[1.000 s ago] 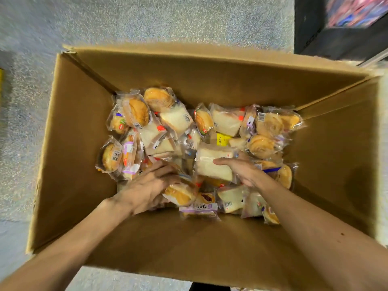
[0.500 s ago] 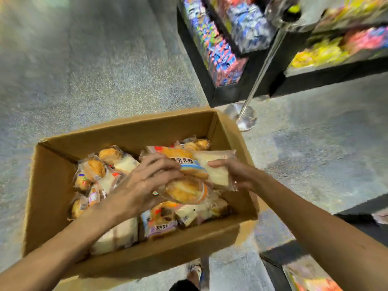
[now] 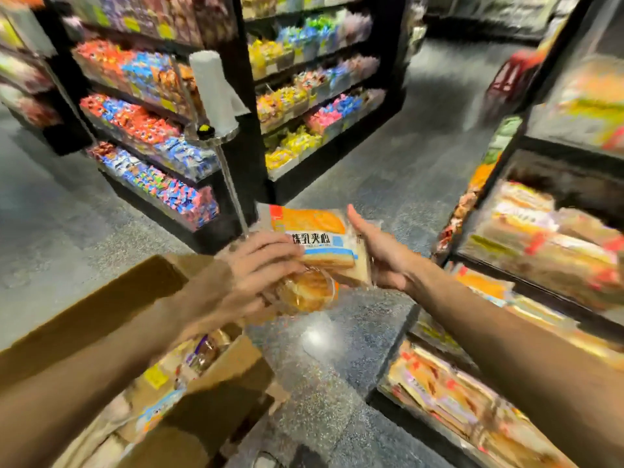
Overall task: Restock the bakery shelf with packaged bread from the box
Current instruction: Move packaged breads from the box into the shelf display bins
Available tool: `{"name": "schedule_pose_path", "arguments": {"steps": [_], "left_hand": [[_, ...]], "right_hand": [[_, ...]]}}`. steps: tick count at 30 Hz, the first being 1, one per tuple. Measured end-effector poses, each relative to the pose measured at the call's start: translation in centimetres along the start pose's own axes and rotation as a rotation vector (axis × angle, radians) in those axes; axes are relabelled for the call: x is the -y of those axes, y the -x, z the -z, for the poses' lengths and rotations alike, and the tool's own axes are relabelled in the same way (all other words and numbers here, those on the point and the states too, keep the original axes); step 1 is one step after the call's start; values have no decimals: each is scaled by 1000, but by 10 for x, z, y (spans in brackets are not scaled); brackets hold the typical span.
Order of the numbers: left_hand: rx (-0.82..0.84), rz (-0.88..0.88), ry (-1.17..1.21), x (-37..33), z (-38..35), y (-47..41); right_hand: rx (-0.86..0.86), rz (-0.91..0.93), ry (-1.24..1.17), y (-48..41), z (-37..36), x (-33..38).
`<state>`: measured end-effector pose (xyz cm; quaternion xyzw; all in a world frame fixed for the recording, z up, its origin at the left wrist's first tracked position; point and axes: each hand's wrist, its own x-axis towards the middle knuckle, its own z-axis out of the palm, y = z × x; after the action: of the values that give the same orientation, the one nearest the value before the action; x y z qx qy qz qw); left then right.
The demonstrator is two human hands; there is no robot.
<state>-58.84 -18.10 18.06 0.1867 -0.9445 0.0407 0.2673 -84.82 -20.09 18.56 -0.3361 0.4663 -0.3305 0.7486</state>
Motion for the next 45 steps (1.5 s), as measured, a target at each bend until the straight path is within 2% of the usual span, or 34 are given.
{"name": "schedule_pose_path", "arguments": {"steps": [3,7,11,13,15,20,26,29,34,38,41,45], "left_hand": [[35,-207,35,-43,-21,-79],[57,-405,104,-110,-53,-179],[52,-506,235,-190,-72,-259],[78,-494,327,-226,-86,-289],[89,-425,431,-258,-102,-315],[219,-58,785,-339,-126,-372],[387,105,1152,-403,-184,-431],[544,267,1255,-431,-215,-451],[793,575,1631,-481,-256,-484],[957,813,1780,-512,-294,-523],[987,893,1861,-530,-317,-549],[1003,866,1910,-554,-337,-585]], "right_hand": [[-56,106,-1,85,57,3],[-211,224,-45,196,126,1],[-461,316,-182,293,193,-16],[-596,348,-243,341,222,-31],[-712,393,-299,386,246,-46],[-1003,494,-305,476,289,-85],[-1285,507,-244,543,328,-120],[-1320,498,-263,567,352,-137],[-1365,439,-247,599,400,-149],[-1373,389,-232,625,449,-151],[-1375,368,-248,642,485,-147],[-1380,380,-252,670,529,-142]]}}
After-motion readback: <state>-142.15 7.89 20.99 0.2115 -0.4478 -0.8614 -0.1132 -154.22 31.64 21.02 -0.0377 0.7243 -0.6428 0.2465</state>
